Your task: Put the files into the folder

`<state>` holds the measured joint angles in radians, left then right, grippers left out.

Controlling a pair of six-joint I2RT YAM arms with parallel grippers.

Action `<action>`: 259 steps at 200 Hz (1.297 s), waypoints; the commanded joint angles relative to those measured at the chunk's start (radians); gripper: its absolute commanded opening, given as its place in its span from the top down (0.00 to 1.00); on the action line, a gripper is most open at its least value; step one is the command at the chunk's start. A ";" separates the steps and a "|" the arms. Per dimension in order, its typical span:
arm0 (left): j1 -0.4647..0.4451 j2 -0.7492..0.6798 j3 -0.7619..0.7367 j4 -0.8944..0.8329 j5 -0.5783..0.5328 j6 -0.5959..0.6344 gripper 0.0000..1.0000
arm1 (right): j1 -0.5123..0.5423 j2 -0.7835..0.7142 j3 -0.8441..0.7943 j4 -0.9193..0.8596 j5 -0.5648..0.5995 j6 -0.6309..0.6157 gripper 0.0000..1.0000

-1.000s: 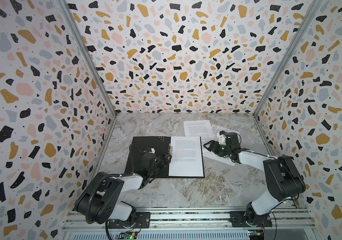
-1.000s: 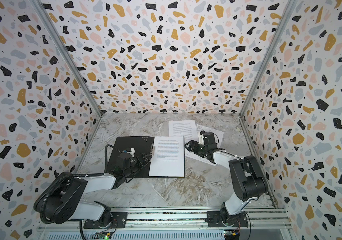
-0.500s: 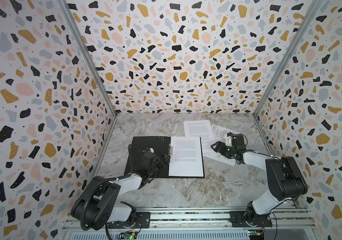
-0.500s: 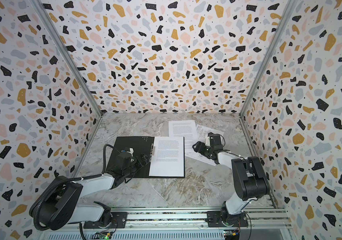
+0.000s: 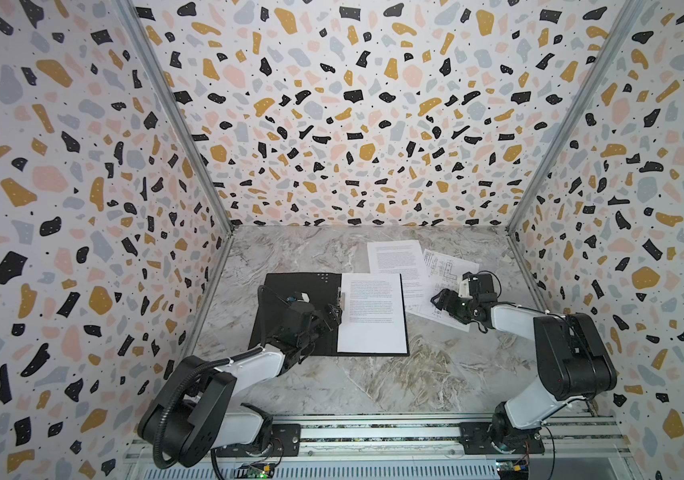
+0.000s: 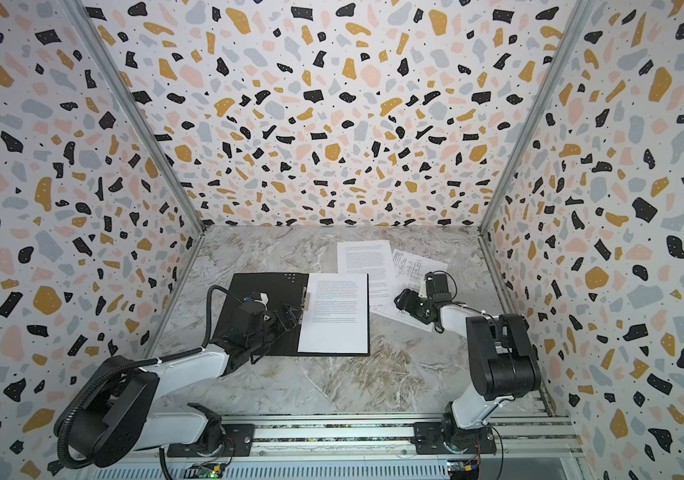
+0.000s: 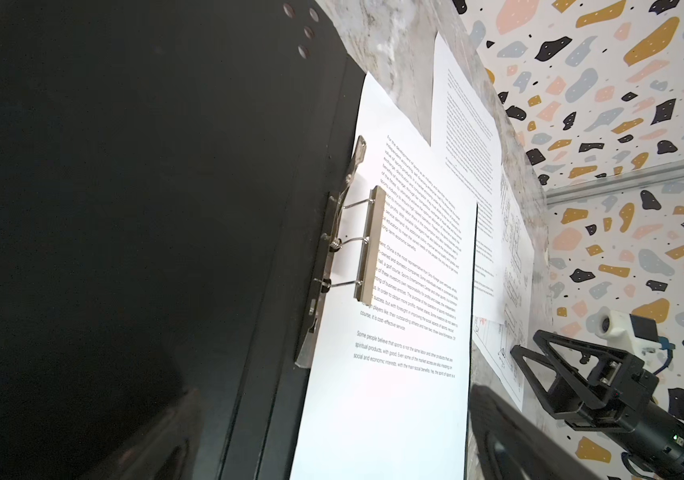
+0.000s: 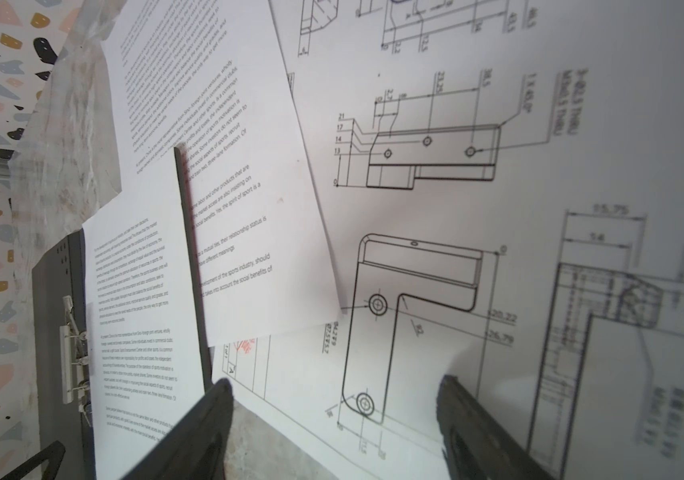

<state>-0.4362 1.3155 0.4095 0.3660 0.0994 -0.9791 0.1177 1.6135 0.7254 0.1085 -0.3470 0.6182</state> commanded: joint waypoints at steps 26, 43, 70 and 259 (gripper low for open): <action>-0.013 -0.043 0.040 -0.024 -0.035 0.018 0.00 | -0.019 -0.074 -0.117 -0.069 0.020 -0.006 0.24; -0.021 -0.057 0.055 -0.041 -0.048 0.023 0.00 | -0.030 -0.104 -0.159 -0.074 0.018 -0.003 0.24; -0.044 -0.067 0.089 -0.064 -0.073 0.030 0.00 | -0.036 -0.171 -0.233 -0.070 0.005 0.016 0.24; -0.442 0.453 0.664 -0.079 -0.046 0.148 0.00 | -0.341 -0.508 -0.224 -0.218 -0.006 -0.040 0.12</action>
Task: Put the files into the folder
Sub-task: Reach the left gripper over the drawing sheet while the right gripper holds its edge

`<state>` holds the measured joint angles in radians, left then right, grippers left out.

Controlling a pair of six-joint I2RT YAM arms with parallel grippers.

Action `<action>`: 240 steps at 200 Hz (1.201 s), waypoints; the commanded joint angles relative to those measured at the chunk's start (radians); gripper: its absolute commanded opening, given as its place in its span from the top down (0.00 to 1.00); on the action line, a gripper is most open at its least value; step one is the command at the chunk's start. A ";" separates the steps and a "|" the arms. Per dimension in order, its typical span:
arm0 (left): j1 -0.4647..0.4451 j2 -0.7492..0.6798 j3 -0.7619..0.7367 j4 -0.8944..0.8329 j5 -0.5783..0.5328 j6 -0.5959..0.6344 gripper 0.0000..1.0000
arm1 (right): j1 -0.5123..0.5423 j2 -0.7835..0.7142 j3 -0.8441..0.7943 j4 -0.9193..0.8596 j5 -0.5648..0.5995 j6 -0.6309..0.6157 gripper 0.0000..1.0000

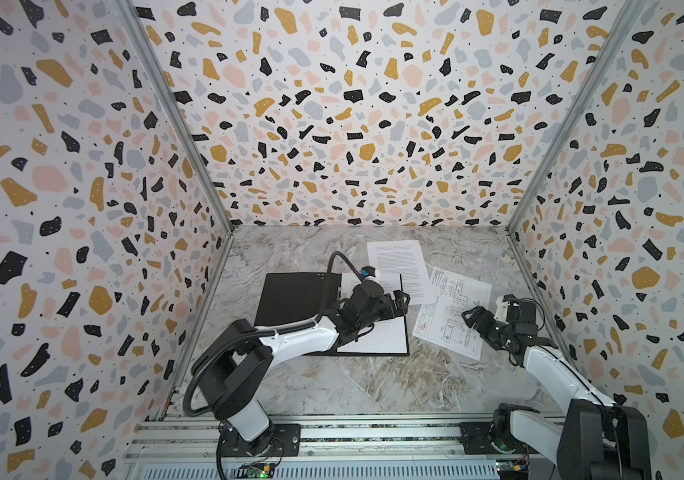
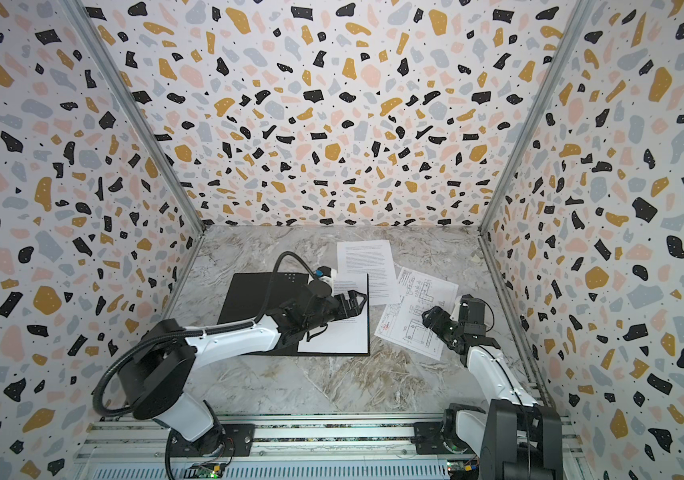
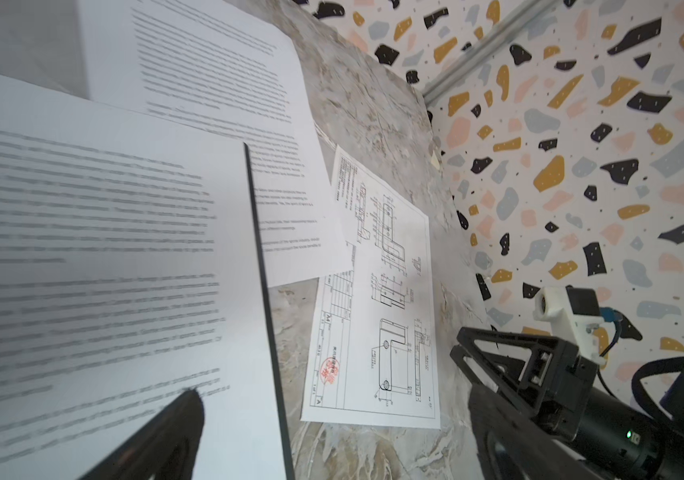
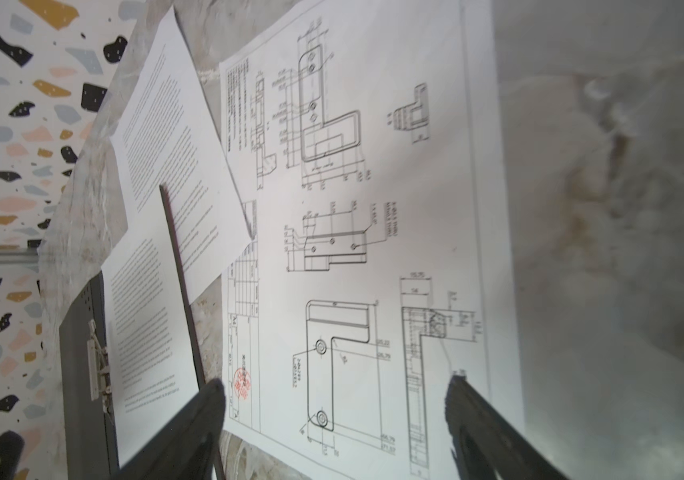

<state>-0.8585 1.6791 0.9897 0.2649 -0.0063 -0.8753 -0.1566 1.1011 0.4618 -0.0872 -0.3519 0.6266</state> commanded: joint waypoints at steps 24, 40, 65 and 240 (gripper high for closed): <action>-0.044 0.184 0.182 0.003 0.085 0.075 0.00 | -0.136 0.027 0.052 -0.012 -0.015 -0.084 0.08; -0.063 0.256 0.263 -0.049 0.099 0.103 0.00 | -0.161 0.051 0.054 0.010 -0.032 -0.097 0.08; -0.086 0.357 0.375 -0.114 0.121 0.139 0.00 | -0.181 0.098 0.055 0.033 -0.054 -0.111 0.08; -0.141 0.584 0.549 -0.240 0.112 0.207 0.00 | -0.191 0.247 0.013 0.107 -0.178 -0.125 0.13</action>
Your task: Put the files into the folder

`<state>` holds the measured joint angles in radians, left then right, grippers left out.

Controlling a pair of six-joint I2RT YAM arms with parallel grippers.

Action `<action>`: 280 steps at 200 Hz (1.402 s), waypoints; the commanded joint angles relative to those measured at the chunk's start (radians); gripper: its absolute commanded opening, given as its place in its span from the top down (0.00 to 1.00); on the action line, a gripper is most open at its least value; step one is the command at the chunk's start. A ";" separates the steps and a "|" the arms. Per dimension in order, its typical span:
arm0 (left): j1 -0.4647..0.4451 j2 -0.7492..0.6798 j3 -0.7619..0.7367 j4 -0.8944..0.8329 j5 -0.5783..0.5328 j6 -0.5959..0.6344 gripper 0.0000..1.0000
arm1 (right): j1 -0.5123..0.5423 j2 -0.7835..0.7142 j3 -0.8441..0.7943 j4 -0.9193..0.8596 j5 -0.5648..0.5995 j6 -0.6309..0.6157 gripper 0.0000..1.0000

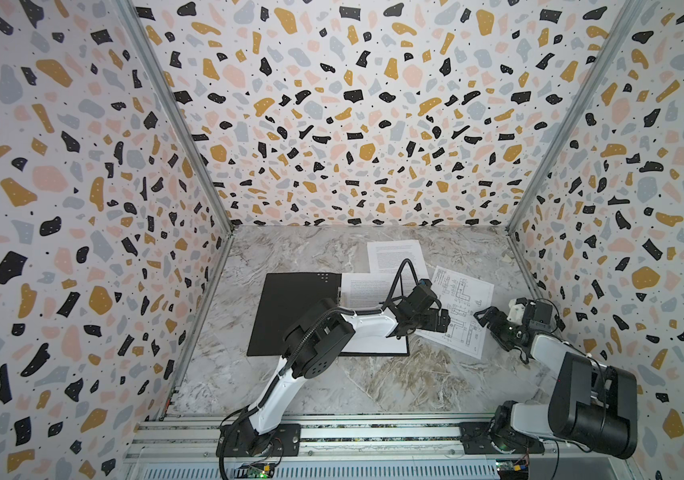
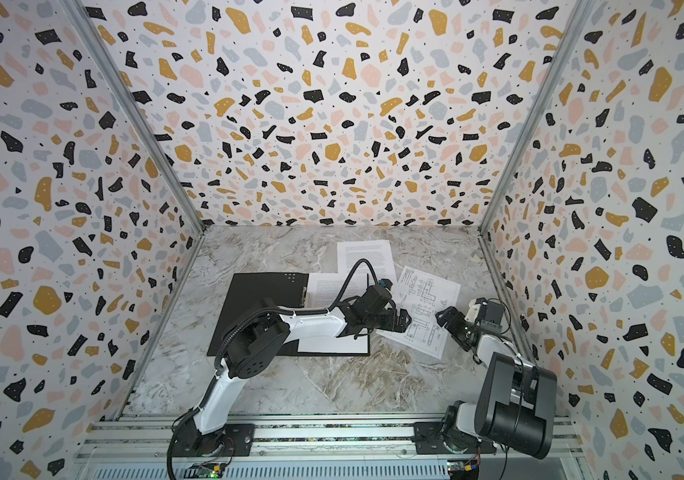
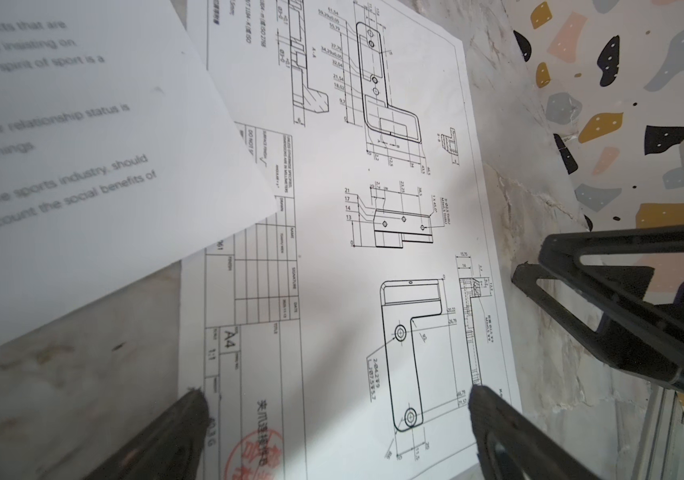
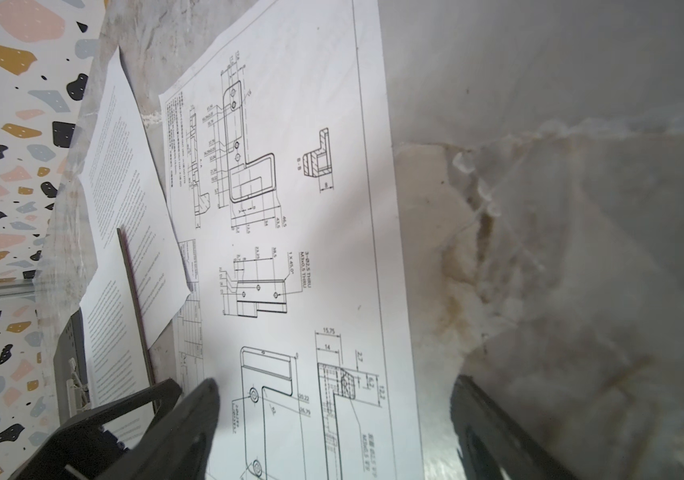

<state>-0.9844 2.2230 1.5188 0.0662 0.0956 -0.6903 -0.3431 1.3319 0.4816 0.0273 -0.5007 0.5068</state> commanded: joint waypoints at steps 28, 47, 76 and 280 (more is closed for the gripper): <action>-0.022 0.054 0.025 -0.043 0.024 0.025 0.00 | -0.005 0.023 -0.033 0.006 -0.067 0.007 0.13; -0.022 0.058 0.025 -0.043 0.029 0.025 0.00 | -0.005 0.024 -0.047 0.010 -0.086 0.009 0.13; -0.023 0.059 0.024 -0.040 0.036 0.027 0.00 | -0.005 0.043 -0.059 0.020 -0.117 0.013 0.13; -0.050 0.040 0.001 0.028 0.084 0.029 0.03 | -0.006 0.057 -0.144 0.082 -0.206 0.087 0.43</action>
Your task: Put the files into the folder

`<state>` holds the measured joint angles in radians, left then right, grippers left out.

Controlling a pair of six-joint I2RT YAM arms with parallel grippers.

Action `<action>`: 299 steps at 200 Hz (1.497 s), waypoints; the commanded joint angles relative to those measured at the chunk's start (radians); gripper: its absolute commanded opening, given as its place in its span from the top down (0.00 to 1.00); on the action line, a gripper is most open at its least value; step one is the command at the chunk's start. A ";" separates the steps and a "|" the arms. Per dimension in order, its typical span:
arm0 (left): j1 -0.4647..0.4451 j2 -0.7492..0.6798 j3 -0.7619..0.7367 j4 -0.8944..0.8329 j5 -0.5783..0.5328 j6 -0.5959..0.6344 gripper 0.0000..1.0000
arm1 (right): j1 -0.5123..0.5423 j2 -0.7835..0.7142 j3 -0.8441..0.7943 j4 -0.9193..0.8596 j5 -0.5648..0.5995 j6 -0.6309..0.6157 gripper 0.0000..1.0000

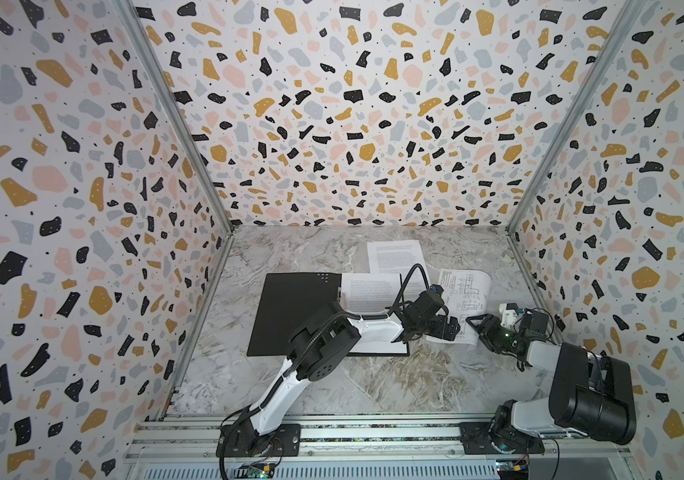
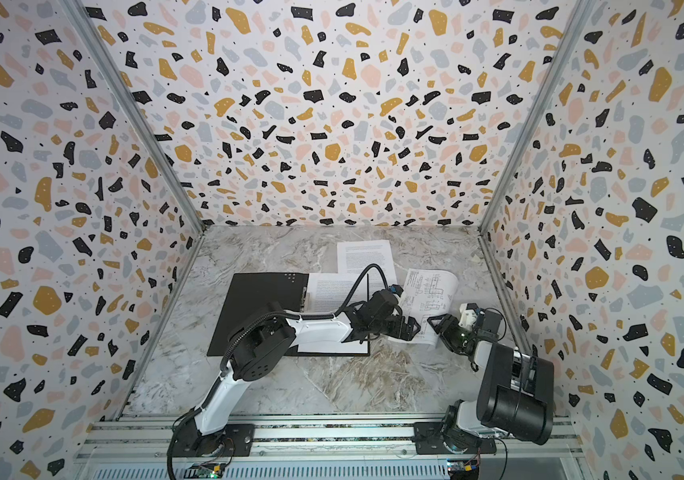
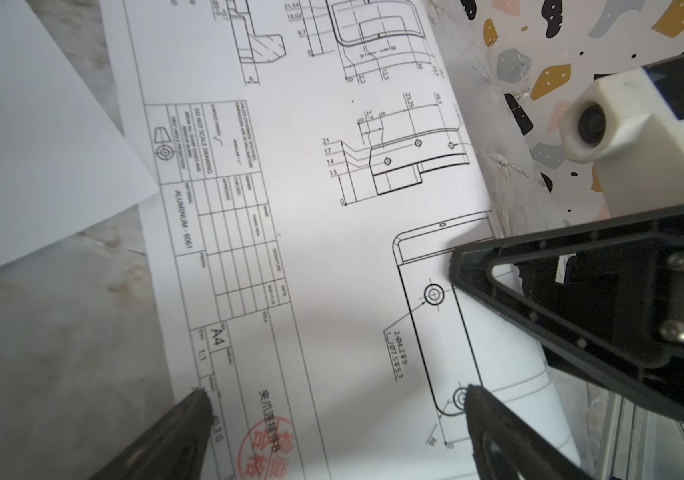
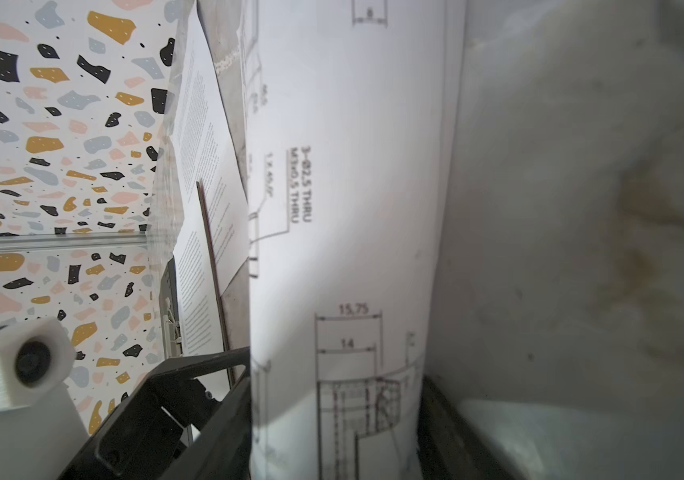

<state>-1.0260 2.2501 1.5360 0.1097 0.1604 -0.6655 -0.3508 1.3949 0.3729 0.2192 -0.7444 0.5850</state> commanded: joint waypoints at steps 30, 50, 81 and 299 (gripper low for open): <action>-0.008 0.006 -0.008 -0.026 0.018 0.004 0.03 | 0.000 -0.022 -0.050 -0.119 0.039 0.011 0.45; -0.008 -0.017 -0.018 -0.030 0.012 -0.003 0.03 | 0.000 -0.049 -0.068 -0.117 0.048 0.022 0.47; -0.011 -0.105 -0.116 0.056 0.035 -0.081 0.03 | 0.003 -0.088 -0.094 -0.100 0.047 0.053 0.48; -0.121 -0.245 -0.514 0.698 0.049 -0.675 0.02 | 0.060 -0.126 -0.130 0.039 0.108 0.264 0.48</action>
<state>-1.1309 2.0151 1.0340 0.6704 0.2268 -1.2579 -0.3054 1.2575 0.2588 0.2646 -0.6769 0.8154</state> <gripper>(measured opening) 0.984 0.521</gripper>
